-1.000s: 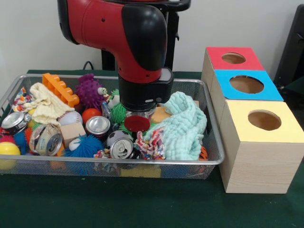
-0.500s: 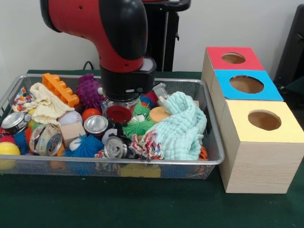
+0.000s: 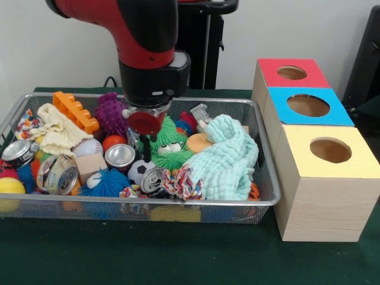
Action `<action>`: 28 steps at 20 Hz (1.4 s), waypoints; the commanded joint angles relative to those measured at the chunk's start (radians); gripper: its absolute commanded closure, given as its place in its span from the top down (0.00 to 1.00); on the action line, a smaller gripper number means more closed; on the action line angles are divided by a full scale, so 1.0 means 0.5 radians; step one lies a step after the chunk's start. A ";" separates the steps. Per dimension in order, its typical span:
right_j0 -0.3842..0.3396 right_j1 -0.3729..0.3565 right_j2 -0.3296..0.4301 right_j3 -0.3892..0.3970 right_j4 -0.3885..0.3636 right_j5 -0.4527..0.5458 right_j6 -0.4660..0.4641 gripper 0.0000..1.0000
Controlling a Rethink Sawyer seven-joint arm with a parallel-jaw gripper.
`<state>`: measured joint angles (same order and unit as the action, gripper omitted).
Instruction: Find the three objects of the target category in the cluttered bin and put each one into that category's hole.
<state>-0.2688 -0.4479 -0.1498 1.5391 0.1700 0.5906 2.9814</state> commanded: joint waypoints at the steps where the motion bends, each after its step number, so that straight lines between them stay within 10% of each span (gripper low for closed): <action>1: 0.237 -0.069 0.017 0.091 0.150 0.337 0.416 1.00; 13: 0.444 -0.187 -0.394 0.173 0.326 0.532 0.677 1.00; 21: 0.105 -0.373 -0.242 0.226 -0.254 0.268 -0.560 1.00; 28: -0.409 -0.482 0.336 0.341 -0.768 -0.104 -1.356 1.00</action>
<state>-0.3289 -0.6578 -0.2163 1.5884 -0.0281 0.6997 2.8435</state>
